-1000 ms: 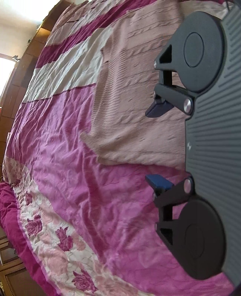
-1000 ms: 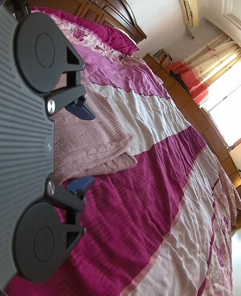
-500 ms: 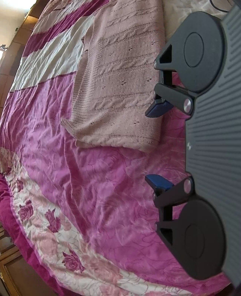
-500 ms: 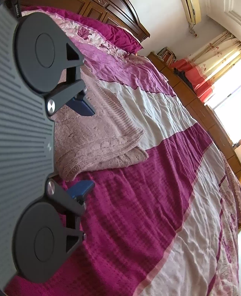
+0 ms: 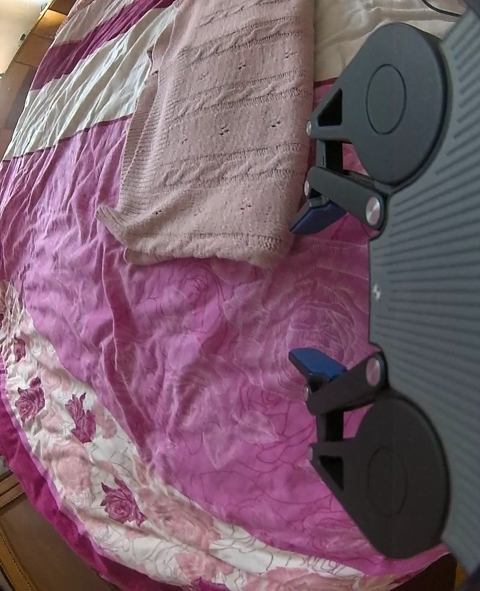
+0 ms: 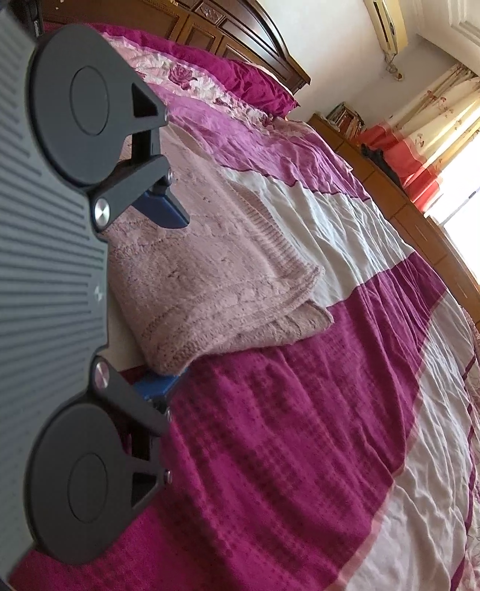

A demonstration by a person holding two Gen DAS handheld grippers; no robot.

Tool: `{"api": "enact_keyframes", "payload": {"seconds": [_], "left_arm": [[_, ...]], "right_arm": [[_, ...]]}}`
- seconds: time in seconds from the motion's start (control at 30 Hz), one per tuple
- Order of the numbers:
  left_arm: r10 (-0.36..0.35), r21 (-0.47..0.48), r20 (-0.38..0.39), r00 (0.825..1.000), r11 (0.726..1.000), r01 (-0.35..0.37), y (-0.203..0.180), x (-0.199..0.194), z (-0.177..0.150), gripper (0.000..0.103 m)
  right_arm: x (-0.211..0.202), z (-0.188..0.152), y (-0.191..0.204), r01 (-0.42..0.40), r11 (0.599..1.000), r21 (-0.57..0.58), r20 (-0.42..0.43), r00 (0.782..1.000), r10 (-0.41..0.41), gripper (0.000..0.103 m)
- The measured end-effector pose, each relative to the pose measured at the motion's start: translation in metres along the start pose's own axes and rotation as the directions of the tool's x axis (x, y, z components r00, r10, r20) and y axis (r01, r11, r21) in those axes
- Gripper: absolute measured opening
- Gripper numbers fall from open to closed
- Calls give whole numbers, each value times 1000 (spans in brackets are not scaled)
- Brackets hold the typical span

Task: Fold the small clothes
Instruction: 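Grasp the cardigan edge with the right tool and lift it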

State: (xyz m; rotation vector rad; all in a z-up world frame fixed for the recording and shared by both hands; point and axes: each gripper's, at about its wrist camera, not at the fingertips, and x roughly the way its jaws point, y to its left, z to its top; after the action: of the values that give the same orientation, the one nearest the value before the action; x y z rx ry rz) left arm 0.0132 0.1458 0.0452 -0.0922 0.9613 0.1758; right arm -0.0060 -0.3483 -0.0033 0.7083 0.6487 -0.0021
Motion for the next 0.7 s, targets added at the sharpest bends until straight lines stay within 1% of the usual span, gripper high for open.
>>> {"api": "enact_keyframes", "payload": {"seconds": [0.2, 0.33, 0.5, 0.7], "left_arm": [[-6, 6, -2, 1000, 1000, 6, -2, 3, -1, 69], [-14, 18, 7, 1000, 1000, 14, -5, 4, -2, 69], [-25, 13, 2, 1000, 1000, 25, -5, 6, -1, 69], [-32, -9, 16, 999, 999, 32, -4, 4, 3, 69]], "right_arm": [[5, 2, -2, -33, 999, 14, -16, 999, 34, 86], [14, 7, -3, -87, 995, 48, -39, 995, 89, 87], [29, 13, -3, -169, 981, 93, -54, 983, 175, 87], [38, 13, -1, -193, 974, 117, -34, 980, 198, 87]]}}
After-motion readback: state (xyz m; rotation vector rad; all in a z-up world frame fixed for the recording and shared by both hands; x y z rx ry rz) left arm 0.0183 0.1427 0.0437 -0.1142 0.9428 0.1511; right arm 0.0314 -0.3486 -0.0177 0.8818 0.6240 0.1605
